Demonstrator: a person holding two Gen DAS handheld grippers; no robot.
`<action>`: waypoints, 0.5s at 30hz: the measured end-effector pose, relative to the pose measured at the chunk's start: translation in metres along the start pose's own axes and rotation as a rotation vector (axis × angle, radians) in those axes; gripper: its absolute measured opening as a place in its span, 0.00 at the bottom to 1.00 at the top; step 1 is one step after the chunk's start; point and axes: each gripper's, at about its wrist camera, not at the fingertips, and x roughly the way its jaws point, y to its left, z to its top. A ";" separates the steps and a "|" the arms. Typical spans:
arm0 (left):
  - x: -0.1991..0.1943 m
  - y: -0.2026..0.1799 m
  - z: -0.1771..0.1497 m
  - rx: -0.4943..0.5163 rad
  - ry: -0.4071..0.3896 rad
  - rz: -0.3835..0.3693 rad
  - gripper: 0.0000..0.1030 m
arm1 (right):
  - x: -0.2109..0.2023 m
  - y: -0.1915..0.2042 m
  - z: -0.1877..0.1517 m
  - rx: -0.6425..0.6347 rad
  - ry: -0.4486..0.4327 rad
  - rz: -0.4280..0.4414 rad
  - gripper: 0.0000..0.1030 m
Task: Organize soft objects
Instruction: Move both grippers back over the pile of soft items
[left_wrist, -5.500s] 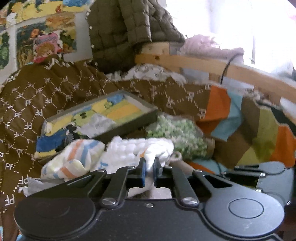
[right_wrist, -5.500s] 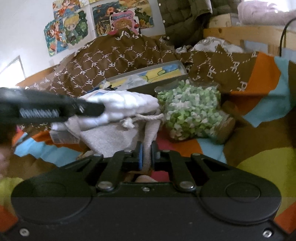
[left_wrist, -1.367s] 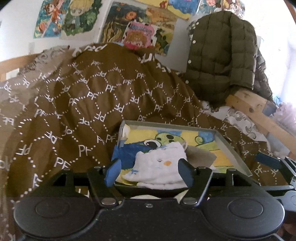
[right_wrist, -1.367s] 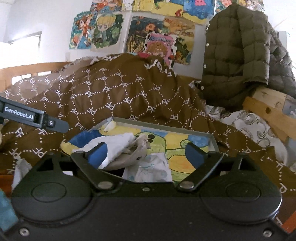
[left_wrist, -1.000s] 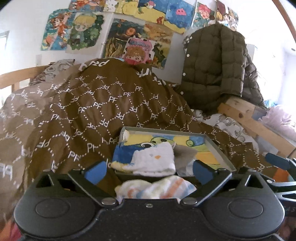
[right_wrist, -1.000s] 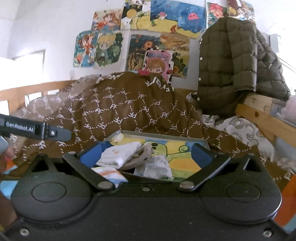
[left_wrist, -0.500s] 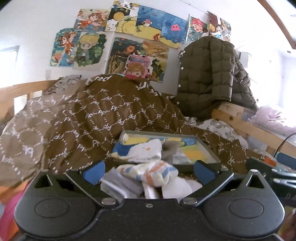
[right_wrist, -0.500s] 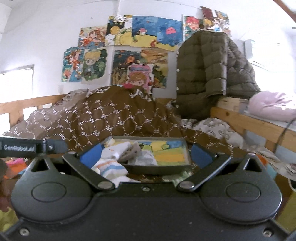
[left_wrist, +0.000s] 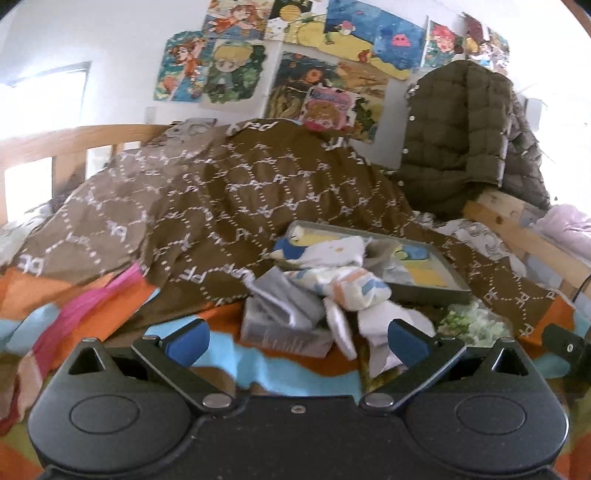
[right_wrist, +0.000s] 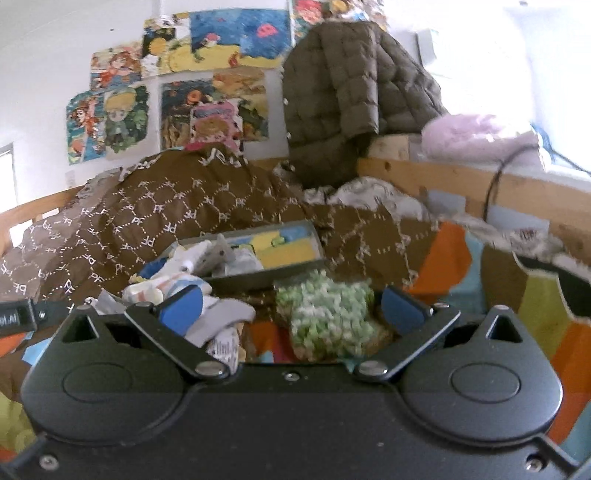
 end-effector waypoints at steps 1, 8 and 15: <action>-0.003 0.000 -0.004 0.005 -0.002 0.012 0.99 | 0.000 0.000 -0.003 0.001 0.012 -0.013 1.00; -0.016 0.003 -0.023 0.051 -0.006 0.138 0.99 | 0.020 0.028 -0.016 -0.040 0.063 -0.059 1.00; -0.021 0.013 -0.026 0.006 0.000 0.273 0.99 | 0.017 0.047 -0.024 -0.062 0.091 -0.071 1.00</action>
